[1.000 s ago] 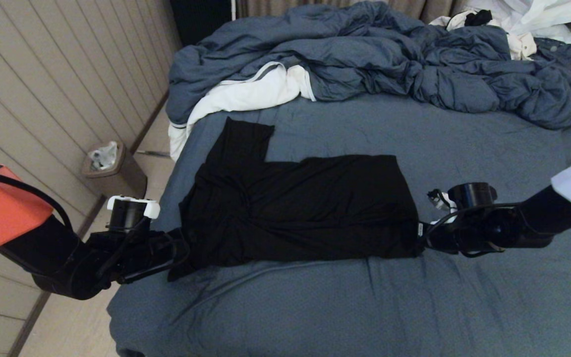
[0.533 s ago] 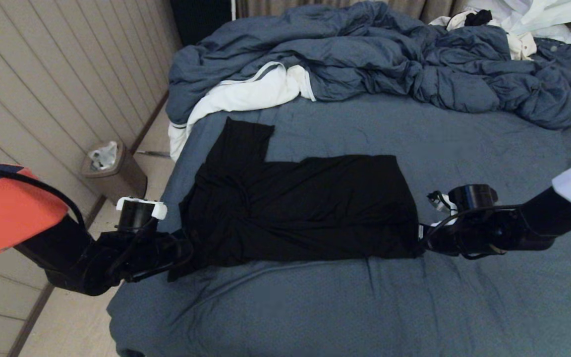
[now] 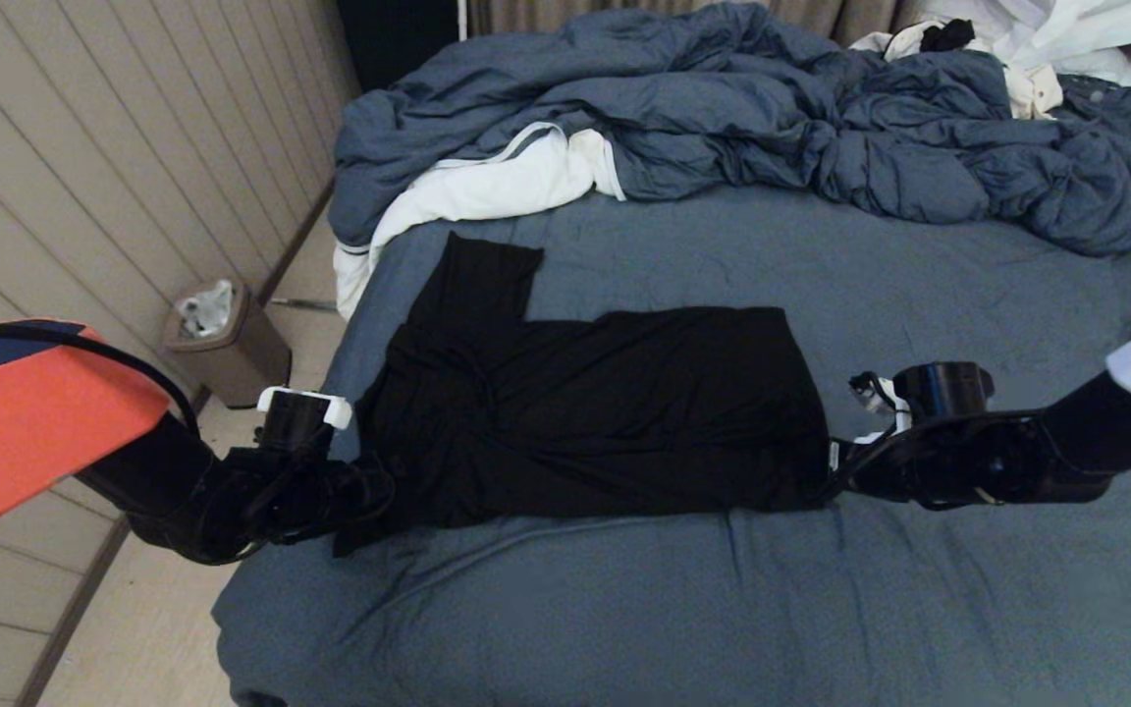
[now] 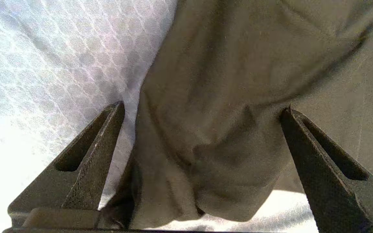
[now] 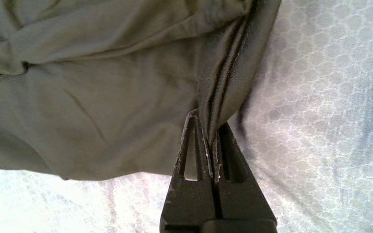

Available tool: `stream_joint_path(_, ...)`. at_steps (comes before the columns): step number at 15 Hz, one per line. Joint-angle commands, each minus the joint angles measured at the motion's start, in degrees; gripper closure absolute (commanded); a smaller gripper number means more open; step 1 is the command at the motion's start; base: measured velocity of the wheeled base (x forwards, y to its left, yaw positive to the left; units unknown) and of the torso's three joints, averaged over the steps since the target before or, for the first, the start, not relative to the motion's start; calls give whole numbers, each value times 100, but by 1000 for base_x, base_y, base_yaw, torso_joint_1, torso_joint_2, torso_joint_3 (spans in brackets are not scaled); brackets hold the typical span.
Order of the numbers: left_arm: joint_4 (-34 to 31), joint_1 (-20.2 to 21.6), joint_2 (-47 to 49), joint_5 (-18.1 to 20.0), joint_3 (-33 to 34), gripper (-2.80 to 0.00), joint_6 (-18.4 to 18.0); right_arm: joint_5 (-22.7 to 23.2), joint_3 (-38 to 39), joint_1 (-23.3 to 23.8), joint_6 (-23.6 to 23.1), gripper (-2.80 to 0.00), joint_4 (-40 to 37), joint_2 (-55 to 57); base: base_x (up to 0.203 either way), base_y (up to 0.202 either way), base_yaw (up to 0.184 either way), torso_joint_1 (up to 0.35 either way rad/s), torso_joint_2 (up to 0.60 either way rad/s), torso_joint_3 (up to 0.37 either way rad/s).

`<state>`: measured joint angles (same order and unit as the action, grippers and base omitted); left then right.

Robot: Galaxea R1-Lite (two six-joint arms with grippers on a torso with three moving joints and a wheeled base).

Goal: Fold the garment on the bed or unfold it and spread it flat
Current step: Fold the black T-shirt

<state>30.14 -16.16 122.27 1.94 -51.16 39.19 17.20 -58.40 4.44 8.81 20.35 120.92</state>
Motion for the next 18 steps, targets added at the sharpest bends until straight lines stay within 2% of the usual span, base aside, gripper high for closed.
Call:
stream_joint_path(1, -143, -95, -9, 36, -34, -280, 51, -6, 37, -13, 6, 0, 39, 2, 0, 0, 0, 0, 0, 0)
stream_joint_path(5, -527, -350, -332, 52, 57, -280, 289, -6, 21, -5, 6, 0, 48, 11, 0, 0, 0, 0, 0, 0)
stream_joint_path(10, -589, -363, -509, 53, 26, -280, 841, -6, 39, -4, 6, 0, 48, -24, 0, 0, 0, 0, 0, 0)
stream_joint_path(18, -624, -203, -151, 41, -196, -280, 891, -15, 48, -4, 6, 0, 57, -51, 0, 0, 0, 0, 0, 0)
